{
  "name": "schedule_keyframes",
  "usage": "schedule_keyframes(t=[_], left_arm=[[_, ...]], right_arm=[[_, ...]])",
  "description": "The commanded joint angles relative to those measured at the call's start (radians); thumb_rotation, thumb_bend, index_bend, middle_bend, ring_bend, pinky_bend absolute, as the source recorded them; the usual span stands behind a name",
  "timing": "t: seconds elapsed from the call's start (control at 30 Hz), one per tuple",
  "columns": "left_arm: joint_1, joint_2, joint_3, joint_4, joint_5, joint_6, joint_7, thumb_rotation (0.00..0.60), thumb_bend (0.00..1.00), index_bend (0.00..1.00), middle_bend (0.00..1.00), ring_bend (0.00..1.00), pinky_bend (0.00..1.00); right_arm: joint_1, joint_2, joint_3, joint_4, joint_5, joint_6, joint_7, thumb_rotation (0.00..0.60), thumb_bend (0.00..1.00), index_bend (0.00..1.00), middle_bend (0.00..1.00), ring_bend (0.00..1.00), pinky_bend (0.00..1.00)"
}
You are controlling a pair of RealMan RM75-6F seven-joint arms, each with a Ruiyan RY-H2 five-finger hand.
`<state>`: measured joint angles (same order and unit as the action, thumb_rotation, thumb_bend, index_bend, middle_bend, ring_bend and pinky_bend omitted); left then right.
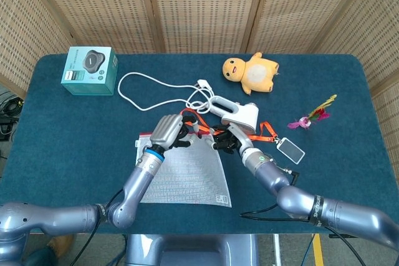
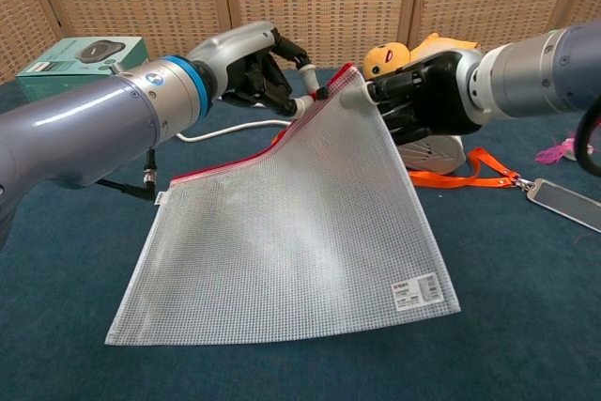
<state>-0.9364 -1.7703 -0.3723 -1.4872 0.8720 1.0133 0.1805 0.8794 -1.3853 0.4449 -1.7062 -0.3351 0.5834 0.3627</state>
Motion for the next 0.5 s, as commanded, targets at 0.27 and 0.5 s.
schedule_keyframes(t=[0.27, 0.5], left_arm=[[0.012, 0.008, 0.000, 0.021, 0.000, -0.017, -0.021, 0.600, 0.72, 0.85, 1.00, 1.00, 1.00], [0.021, 0.032, -0.003, 0.014, 0.001, -0.022, -0.022, 0.600, 0.72, 0.85, 1.00, 1.00, 1.00]], right_arm=[[-0.031, 0.029, 0.033, -0.010, -0.047, -0.040, 0.062, 0.600, 0.73, 0.70, 0.93, 0.93, 1.00], [-0.040, 0.040, 0.043, -0.013, -0.060, -0.034, 0.089, 0.600, 0.73, 0.70, 0.93, 0.94, 1.00]])
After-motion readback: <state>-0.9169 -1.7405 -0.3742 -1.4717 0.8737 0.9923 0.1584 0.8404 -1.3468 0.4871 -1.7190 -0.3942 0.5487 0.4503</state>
